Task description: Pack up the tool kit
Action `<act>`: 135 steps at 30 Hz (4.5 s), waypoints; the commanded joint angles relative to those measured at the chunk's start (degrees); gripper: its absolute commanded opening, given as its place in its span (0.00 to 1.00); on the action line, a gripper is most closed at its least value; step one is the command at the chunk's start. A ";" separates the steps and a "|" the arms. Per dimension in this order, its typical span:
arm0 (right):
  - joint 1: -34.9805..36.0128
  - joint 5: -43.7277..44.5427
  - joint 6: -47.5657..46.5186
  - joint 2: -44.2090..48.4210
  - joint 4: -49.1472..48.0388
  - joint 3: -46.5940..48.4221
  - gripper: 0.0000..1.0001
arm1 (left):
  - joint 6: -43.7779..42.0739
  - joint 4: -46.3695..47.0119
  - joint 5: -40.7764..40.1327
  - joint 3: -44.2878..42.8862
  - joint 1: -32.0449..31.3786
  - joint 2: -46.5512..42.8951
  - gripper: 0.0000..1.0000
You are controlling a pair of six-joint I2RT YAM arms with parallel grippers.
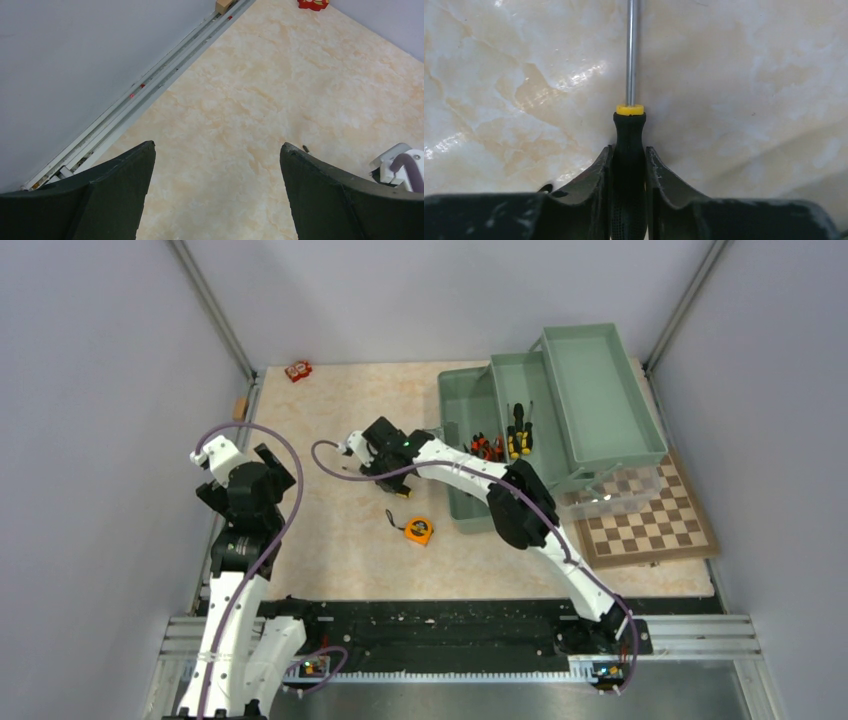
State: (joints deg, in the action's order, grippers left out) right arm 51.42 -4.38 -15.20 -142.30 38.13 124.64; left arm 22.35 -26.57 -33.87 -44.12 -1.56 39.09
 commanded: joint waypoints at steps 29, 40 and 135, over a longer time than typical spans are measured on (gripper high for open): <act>-7.72 36.67 10.17 40.23 6.70 -15.82 0.00 | -0.55 2.05 -0.06 0.28 -0.15 -1.48 0.99; -18.70 46.75 14.15 44.58 6.74 -28.21 0.00 | -0.55 2.04 0.30 0.25 -0.11 -1.14 0.99; 9.61 6.49 11.89 34.52 -2.58 -36.01 0.31 | -0.77 1.96 0.47 0.19 -0.18 -0.90 0.99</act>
State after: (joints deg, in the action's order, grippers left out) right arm 60.75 1.80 -3.40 -116.20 34.24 85.49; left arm 22.35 -26.57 -33.65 -44.12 -1.56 38.76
